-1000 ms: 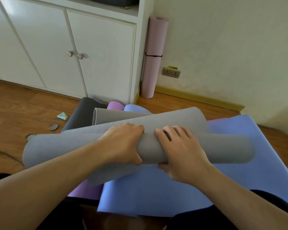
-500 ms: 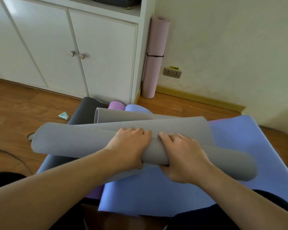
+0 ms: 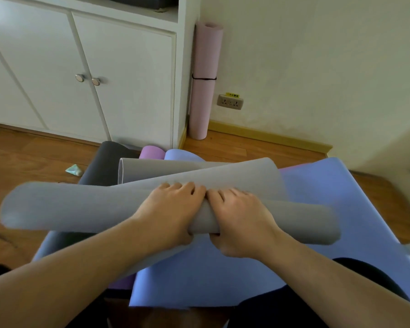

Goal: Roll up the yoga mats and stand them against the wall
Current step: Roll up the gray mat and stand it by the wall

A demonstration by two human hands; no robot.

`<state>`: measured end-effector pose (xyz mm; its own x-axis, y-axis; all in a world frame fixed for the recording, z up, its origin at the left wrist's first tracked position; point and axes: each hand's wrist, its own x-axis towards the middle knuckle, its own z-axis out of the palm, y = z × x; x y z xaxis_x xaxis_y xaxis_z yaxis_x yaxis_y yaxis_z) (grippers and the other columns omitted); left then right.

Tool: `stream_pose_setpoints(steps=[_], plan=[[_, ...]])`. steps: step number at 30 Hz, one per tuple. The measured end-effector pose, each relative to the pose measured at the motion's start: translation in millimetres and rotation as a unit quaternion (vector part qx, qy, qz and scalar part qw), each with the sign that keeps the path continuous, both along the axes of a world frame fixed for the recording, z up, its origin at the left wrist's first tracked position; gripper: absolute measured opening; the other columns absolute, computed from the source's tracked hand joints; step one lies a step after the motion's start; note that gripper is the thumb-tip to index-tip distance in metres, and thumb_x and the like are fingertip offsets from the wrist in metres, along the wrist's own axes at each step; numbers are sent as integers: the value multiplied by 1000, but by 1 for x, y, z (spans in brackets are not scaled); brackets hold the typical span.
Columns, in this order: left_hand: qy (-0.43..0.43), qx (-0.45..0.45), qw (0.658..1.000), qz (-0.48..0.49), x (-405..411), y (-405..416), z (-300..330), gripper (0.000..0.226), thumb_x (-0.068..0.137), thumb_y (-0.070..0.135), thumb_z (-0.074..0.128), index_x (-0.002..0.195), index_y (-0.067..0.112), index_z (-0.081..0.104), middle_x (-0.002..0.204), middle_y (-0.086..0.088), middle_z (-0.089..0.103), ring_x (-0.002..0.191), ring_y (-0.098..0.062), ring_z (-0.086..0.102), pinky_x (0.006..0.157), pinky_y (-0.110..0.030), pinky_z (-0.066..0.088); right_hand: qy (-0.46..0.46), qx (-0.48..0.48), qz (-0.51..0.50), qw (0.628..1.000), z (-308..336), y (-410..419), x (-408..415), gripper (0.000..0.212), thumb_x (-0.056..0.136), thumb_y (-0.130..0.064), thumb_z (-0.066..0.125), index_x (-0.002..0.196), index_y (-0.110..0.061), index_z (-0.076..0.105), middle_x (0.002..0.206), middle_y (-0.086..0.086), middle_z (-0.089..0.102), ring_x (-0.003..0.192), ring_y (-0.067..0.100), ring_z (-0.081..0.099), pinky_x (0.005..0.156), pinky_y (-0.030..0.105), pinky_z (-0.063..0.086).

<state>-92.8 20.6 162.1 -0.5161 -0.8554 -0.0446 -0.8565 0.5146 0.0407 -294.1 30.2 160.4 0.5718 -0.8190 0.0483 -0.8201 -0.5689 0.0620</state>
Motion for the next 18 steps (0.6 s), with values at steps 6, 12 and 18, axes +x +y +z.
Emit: stream_pose_setpoints(steps=[6,12,18], plan=[[38,62,995,62,18,-15,10,65,63,61,76,121,42,52,110,17,65,100,-12,66,81,-38,57,39,-32,-20,998,10,0,0,107,65,-49,87,153,-19,35,129,8,55,109,30,57,95,46,51],[67,170,981,67,35,-25,8,61,61,62,84,112,51,53,101,24,63,91,1,59,76,-22,47,78,-22,-33,996,13,-4,-2,68,64,-42,86,116,-18,50,100,6,62,84,28,62,68,37,39],[27,100,994,40,21,-12,0,75,60,71,75,123,49,42,115,24,59,101,-2,59,86,-27,51,74,-12,-19,997,20,-2,-3,53,72,-38,81,108,-17,47,97,5,62,85,27,61,66,37,35]])
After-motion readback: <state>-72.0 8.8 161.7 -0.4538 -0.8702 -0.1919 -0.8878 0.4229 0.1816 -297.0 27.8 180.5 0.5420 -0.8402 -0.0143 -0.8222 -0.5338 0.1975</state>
